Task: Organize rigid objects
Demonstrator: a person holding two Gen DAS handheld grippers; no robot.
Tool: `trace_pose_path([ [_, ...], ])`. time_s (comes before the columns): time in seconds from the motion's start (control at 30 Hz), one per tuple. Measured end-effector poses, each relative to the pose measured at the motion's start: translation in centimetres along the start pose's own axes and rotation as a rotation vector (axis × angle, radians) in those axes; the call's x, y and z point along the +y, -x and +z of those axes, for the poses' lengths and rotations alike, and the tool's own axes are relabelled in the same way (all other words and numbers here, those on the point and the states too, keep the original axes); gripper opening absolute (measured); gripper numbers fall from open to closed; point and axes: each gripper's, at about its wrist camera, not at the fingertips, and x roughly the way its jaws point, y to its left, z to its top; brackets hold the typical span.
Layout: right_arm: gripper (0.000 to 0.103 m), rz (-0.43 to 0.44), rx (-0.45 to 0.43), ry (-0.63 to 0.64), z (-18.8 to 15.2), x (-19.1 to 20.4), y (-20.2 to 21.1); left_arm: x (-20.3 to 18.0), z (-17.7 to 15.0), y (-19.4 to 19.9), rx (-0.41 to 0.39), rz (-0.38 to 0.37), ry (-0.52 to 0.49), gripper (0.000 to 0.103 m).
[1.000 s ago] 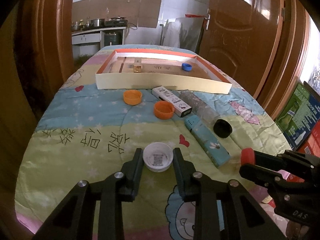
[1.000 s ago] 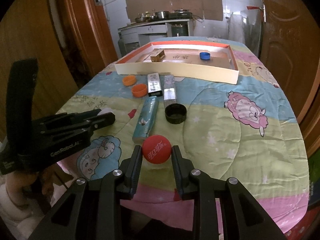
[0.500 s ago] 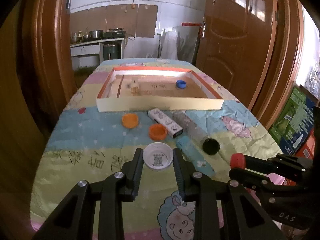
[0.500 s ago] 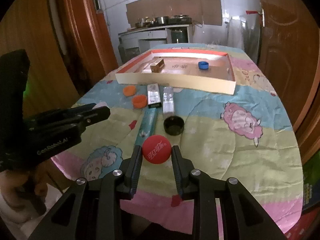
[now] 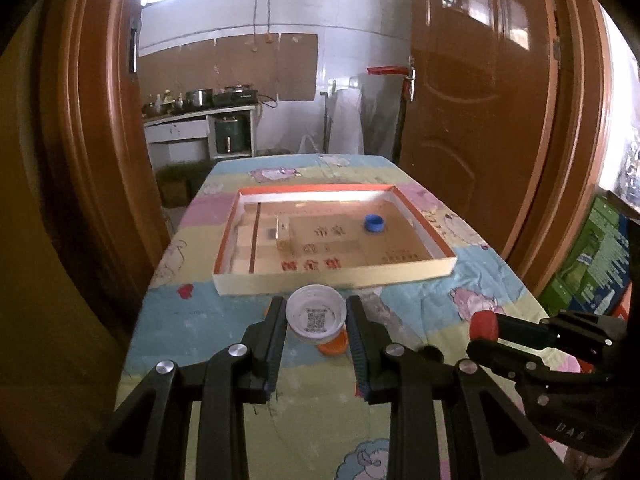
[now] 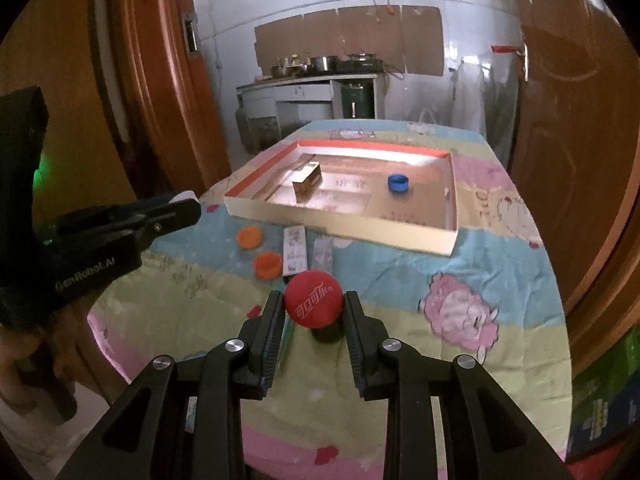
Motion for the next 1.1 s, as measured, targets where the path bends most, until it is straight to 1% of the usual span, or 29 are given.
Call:
trace_pose_path([
  [0.2,0.030,-0.002,-0.009,0.020,1.8,-0.2,-0.4,-0.1,1.7,-0.2,-0.020,0.013,0.011,0.030],
  [0.5,0.030,-0.012,-0.019,0.025,4.0,-0.8,-1.5,0.4,3.7,-1.5,-0.023,0.021,0.042,0.030],
  [0.77,0.030,-0.015,-0.029,-0.010,6.4,-2.2,-3.0,1.1,5.3,-3.5,-0.009,0.032,0.085,0.030],
  [1.1,0.030,-0.031,-0.018,-0.013,8.6,-3.5,-5.3,0.9,7.4,-6.9,0.030,0.020,0.068,0.030],
])
